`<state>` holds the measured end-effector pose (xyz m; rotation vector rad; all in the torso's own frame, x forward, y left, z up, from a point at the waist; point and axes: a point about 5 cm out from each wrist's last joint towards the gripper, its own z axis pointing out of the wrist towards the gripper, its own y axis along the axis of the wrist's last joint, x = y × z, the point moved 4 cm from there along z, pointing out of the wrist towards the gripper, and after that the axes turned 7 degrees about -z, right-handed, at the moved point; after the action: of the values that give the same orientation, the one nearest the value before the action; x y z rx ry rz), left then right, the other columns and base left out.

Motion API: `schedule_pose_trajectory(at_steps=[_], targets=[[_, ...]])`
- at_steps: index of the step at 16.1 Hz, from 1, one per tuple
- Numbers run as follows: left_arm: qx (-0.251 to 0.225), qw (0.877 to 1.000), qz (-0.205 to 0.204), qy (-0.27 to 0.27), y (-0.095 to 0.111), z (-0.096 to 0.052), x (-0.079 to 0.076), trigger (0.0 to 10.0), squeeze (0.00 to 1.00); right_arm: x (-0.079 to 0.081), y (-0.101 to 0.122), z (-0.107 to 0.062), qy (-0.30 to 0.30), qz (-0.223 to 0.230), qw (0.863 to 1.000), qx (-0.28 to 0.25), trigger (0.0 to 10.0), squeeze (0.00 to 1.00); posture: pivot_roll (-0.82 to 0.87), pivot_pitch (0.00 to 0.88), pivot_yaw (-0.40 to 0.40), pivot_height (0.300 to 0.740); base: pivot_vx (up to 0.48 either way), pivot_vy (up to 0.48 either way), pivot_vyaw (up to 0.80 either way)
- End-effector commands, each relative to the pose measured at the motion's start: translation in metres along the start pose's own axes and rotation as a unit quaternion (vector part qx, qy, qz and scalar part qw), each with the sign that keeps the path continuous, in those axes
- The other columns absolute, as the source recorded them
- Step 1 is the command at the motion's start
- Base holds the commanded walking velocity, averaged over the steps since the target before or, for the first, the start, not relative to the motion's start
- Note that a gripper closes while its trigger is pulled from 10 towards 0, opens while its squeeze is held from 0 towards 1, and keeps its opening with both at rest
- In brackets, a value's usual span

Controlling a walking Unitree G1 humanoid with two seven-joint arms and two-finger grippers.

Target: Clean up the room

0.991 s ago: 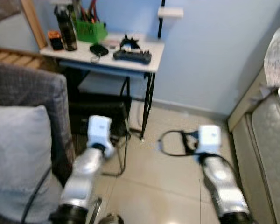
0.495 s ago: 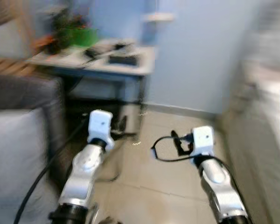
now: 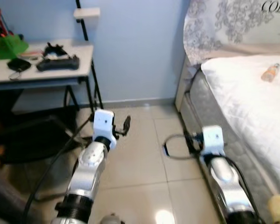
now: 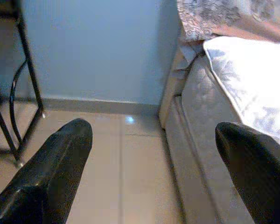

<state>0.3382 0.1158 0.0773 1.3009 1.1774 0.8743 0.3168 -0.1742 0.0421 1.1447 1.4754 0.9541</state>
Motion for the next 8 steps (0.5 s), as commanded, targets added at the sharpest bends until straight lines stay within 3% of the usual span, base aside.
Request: schedule_pose_trajectory(at_steps=[1,2,3,4,8], targets=[[0.011,1.0,-0.009,0.008,-0.006,-0.007,0.008,10.0,0.0,-0.008,-0.012,-0.002,-0.026,0.036,0.999,0.029,10.0,0.0,0.04,0.0,-0.005,0.74,0.0,0.48,-0.57],[0.017,1.0,0.013,-0.001,-0.012,-0.012,0.005,10.0,0.0,-0.012,-0.015,-0.006,-0.033,0.037,0.998,0.031,10.0,0.0,0.04,0.0,0.0,0.74,0.0,0.48,-0.57],[0.034,0.998,0.043,0.008,-0.019,-0.011,0.006,10.0,0.0,-0.015,-0.023,-0.008,-0.04,0.034,0.998,0.041,10.0,0.0,0.04,0.0,0.003,0.74,0.0,0.0,-0.58],[0.021,0.999,0.039,0.006,-0.01,-0.006,0.007,10.0,0.0,-0.012,-0.021,-0.008,-0.03,0.005,0.999,0.029,10.0,0.0,0.04,0.0,0.007,0.74,0.0,0.0,-0.59],[0.004,0.998,0.065,-0.021,0.002,0.003,0.0,10.0,0.0,-0.005,-0.011,-0.004,-0.025,-0.017,1.0,0.009,10.0,0.0,0.03,0.0,0.014,0.74,0.48,0.0,0.0]])
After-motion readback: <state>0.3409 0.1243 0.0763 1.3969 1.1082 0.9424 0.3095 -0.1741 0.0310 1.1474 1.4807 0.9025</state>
